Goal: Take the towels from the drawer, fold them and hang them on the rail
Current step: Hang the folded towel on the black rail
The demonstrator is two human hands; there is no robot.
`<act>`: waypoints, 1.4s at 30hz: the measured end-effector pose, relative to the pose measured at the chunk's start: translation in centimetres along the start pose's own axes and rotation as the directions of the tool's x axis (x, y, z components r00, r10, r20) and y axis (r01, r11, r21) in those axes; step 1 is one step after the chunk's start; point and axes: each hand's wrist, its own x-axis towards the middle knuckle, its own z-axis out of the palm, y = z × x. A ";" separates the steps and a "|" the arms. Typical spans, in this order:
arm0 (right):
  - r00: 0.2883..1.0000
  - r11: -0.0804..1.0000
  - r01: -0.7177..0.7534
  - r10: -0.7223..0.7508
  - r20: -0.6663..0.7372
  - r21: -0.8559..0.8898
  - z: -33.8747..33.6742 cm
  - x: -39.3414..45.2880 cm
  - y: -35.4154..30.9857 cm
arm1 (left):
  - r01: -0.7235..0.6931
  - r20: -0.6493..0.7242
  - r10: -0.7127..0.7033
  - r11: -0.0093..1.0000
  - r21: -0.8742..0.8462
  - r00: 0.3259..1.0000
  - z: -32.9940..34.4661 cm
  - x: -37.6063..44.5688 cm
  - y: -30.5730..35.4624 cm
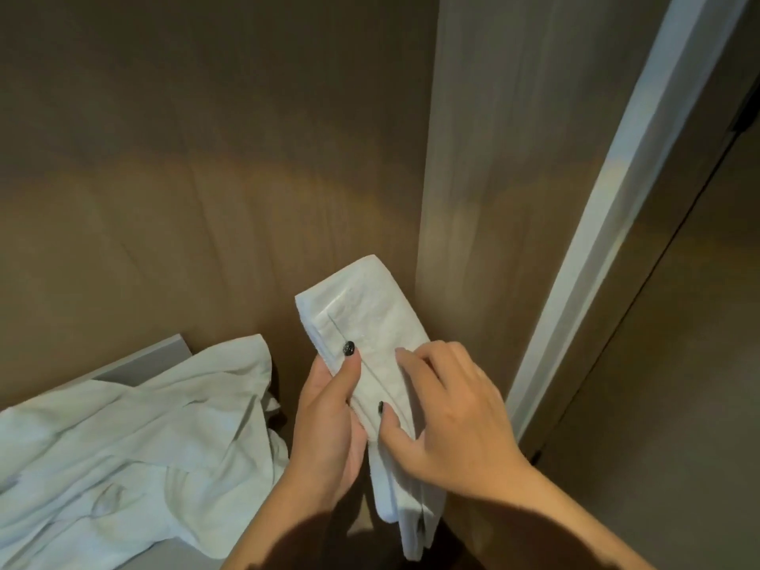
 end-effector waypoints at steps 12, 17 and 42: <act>0.962 0.949 0.223 -0.177 -0.210 0.222 1.0 7.4 1.1 | -0.253 -0.077 0.314 0.869 0.425 0.946 2.4 2.2 4.2; 0.967 0.867 0.234 -0.253 -0.016 0.439 -1.3 10.1 1.3 | -0.308 -0.010 0.323 0.912 0.269 0.946 5.0 3.4 7.1; 0.975 0.207 0.207 -0.130 -0.182 0.956 -26.6 33.5 2.9 | -0.843 0.407 0.778 0.277 0.460 0.478 33.4 7.2 29.9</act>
